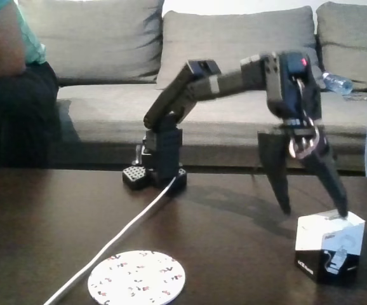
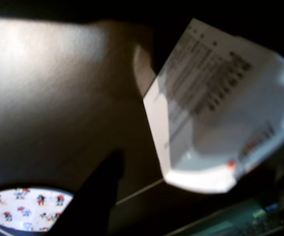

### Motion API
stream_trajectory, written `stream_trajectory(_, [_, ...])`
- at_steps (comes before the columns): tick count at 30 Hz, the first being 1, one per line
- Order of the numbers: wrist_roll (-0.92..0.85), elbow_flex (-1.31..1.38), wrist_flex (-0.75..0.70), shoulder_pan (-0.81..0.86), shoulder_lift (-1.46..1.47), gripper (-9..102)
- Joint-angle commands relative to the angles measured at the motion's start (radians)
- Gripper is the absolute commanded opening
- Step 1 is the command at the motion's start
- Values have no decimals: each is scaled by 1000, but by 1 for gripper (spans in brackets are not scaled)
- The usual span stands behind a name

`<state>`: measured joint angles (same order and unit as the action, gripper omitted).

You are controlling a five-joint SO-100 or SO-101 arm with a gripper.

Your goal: Grasp a servo box and put it on the zirlivani.

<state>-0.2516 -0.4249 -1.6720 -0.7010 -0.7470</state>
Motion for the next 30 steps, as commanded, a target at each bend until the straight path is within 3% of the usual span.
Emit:
stream_trajectory(1, [9,100,2,2,21,38])
stream_trajectory(30, [14,209,37,-15,186,37])
